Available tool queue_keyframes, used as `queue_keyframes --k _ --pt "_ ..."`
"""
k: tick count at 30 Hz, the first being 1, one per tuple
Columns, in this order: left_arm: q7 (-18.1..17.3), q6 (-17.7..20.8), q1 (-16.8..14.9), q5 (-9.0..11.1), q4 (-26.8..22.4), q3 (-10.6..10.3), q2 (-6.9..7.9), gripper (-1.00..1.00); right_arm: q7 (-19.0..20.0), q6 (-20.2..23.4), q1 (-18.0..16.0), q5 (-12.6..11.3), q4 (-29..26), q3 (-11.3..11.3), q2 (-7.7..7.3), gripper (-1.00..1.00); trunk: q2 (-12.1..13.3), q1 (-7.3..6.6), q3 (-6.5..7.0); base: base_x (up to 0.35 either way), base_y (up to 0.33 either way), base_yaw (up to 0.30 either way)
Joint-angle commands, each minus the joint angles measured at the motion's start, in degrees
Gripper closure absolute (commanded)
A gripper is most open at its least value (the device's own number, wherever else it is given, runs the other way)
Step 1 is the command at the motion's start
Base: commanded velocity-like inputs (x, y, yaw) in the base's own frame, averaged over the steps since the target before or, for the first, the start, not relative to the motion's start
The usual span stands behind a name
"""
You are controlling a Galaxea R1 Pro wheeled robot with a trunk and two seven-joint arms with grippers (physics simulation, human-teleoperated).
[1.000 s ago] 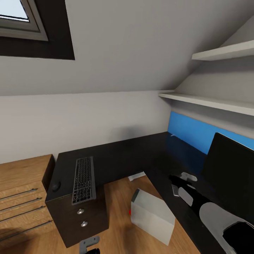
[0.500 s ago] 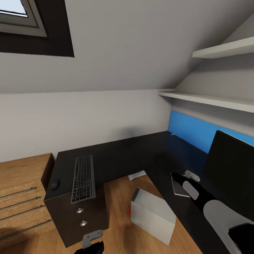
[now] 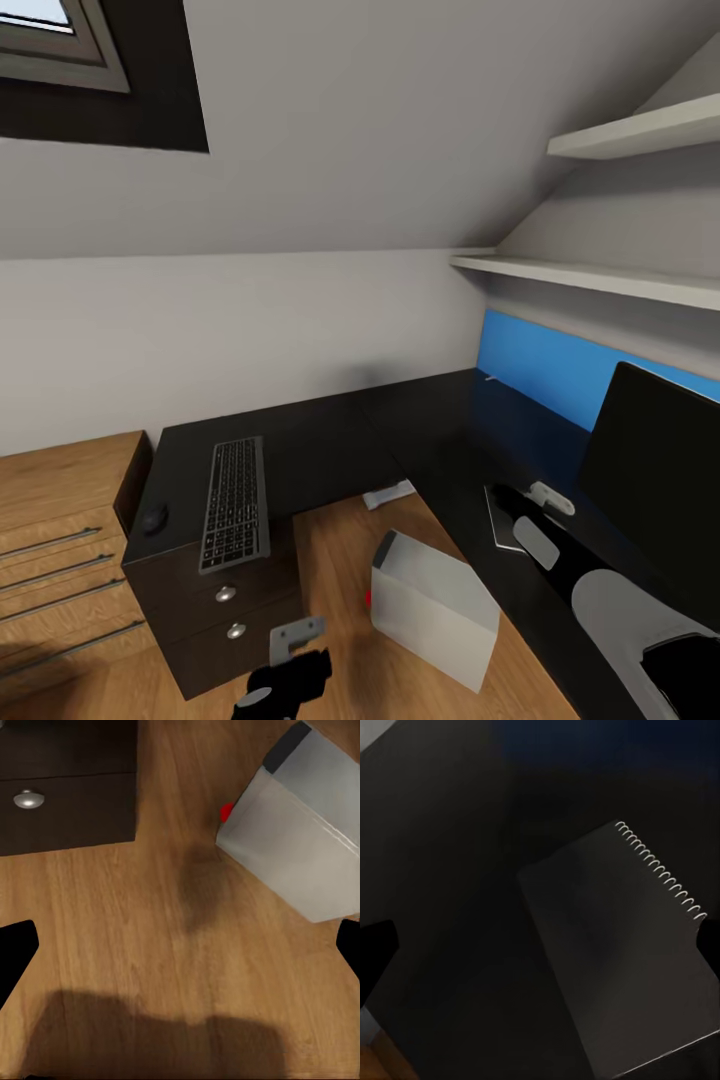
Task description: In the bedroom, organize the workspace by keeping the computer under the desk, ensuring the monitor is on the desk, placing the keyboard on the desk next to the monitor, placing the mouse on the desk next to the keyboard, moving the folder from the swivel chair onto the desk next to the mouse, stacking the notebook on top of the folder with the pen on top of the notebook, and positioning the swivel chair next to the desk.
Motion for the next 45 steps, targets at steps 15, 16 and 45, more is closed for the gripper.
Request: queue_keyframes --k 15,16,45 --pt "0.9 0.8 0.0 0.4 5.6 0.1 -0.03 -1.0 -0.3 -0.9 0.2 -0.6 1.2 0.5 1.19 -1.0 -6.1 3.31 -2.77 0.0 0.0 -0.019" --pt "0.9 0.8 0.0 0.4 5.5 0.1 -0.03 -1.0 -0.3 -0.9 0.2 -0.6 1.2 0.5 1.22 -1.0 -6.5 3.53 -2.95 0.0 0.0 -0.161" --pt "1.2 0.7 0.0 0.2 4.7 0.4 0.06 -1.0 -0.1 -1.4 0.2 0.0 3.2 0.7 5.24 -1.0 -18.1 9.89 -8.16 0.0 0.0 -0.109"
